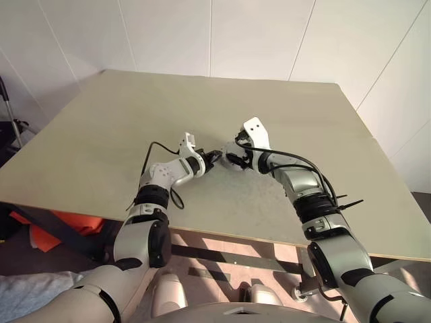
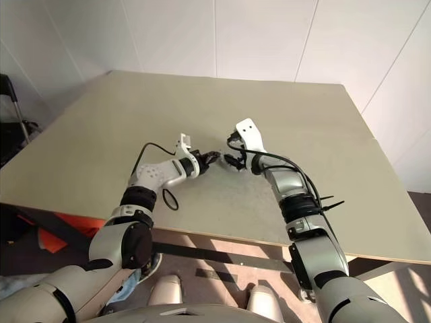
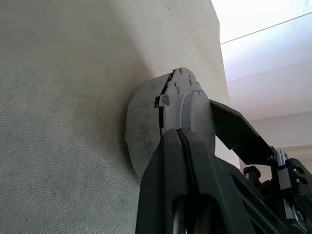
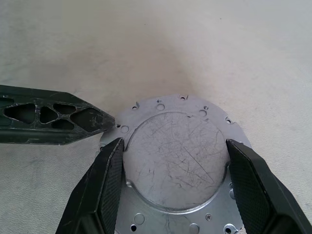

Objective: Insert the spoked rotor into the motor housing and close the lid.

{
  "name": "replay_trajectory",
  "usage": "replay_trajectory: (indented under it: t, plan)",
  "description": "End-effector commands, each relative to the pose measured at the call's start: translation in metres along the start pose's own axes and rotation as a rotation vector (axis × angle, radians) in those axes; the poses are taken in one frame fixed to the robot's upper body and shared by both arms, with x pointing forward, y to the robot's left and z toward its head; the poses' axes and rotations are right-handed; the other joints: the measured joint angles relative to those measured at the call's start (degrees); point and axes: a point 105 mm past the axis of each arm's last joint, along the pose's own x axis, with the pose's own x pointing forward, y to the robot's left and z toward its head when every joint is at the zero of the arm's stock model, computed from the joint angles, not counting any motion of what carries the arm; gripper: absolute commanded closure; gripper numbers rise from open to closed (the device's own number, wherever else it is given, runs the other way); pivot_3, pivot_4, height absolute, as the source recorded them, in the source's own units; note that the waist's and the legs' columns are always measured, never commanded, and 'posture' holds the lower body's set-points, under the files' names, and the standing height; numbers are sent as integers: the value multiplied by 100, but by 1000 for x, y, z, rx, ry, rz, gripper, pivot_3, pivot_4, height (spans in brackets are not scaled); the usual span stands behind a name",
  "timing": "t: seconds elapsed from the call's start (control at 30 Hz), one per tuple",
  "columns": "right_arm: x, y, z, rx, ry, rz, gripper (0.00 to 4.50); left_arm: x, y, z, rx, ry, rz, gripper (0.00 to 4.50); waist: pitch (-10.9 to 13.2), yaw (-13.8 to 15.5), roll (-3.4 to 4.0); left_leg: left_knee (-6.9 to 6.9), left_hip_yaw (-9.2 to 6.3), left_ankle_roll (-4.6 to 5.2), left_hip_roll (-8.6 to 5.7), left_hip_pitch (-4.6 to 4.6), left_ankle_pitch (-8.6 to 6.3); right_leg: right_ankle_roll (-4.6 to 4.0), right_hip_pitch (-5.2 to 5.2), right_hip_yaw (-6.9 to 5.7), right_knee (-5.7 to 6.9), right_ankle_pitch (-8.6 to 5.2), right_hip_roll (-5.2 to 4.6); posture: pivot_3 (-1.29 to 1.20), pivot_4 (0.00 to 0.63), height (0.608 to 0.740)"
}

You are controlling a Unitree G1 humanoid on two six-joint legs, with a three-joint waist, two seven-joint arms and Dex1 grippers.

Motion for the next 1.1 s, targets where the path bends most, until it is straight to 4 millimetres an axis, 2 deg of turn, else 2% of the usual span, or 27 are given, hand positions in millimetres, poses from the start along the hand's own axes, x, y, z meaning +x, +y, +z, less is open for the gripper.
replay_trajectory:
  t: [0.03,0.33,0.47,0.8,1.1]
  plan:
    - [-5,-7,-33,38,126,-22,1325,-1,-9,2,15,-5,-37,4482,0,0,0,0,0,0,0,-1,0,0,0,-1,0,0,0,0,0,740]
    - [-6,-6,-34,19,144,-3,1325,-3,-22,2,55,-25,-105,4482,-3,-17,-3,0,0,-4,6,5,3,-4,0,0,5,7,4,0,0,740]
    - [-6,-7,-41,13,169,-5,1325,-8,-33,7,73,-50,-166,4482,-2,-23,-3,0,1,-4,9,8,3,-5,-1,-1,7,7,6,0,0,740]
    - [-3,2,-54,26,209,22,1325,-13,-44,7,114,-60,-220,4482,-3,-27,-3,0,3,-4,8,9,3,-2,1,0,7,5,5,0,0,740]
    - [0,31,-55,33,214,124,1325,-20,-42,14,126,-91,-226,4482,-16,-37,-13,0,3,-4,10,15,3,-3,1,1,7,6,8,0,0,740]
